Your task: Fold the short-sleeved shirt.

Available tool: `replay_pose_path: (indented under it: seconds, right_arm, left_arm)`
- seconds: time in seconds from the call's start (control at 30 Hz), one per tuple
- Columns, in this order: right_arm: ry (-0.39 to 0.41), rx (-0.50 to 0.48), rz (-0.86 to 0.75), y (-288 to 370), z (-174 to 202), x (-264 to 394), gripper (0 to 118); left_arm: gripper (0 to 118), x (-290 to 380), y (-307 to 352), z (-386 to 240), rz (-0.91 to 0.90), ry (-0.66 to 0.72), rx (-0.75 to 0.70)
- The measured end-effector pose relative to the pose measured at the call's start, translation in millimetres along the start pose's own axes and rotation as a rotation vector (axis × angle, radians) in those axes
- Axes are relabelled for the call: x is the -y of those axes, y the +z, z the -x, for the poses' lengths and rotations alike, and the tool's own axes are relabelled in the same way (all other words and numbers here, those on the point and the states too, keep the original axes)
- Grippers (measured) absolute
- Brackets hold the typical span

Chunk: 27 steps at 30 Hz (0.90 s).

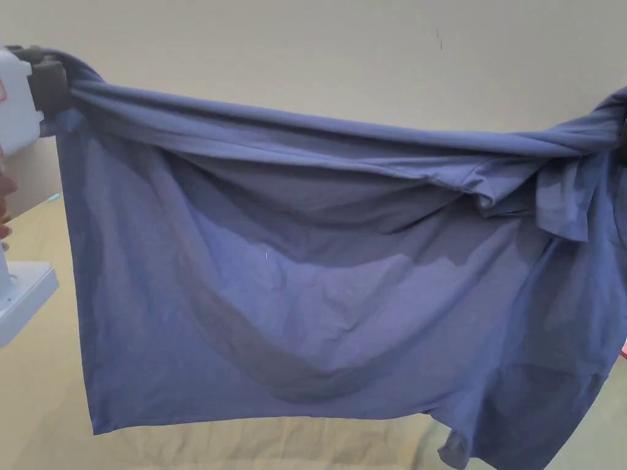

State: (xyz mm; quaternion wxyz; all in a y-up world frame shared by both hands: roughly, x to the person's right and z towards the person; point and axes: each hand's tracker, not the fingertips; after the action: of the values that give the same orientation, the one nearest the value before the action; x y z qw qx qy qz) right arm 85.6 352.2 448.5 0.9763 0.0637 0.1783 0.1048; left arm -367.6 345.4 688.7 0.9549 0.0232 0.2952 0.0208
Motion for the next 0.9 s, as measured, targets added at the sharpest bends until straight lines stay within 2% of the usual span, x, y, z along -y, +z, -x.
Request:
replay_pose_path:
  seconds: [0.17,0.4,0.63,0.77,0.9]
  right_arm:
    - [0.04,0.019,0.008,-39,8,-5,13]
    - [0.028,0.043,0.016,-104,15,-9,13]
    - [0.066,0.086,0.007,-172,32,-8,13]
    - [0.087,0.107,0.026,-212,38,8,13]
    - [0.098,0.087,0.08,-237,49,35,13]
  left_arm:
    - [1,-11,-24,-1,0.018,-0.015,0.007]
    - [1,-19,-57,-1,0.048,-0.027,0.002]
    - [1,-21,-79,-5,0.031,-0.001,-0.019]
    - [1,-12,-84,-7,0.046,-0.007,-0.021]
    - [1,10,-84,-2,0.081,-0.001,-0.03]
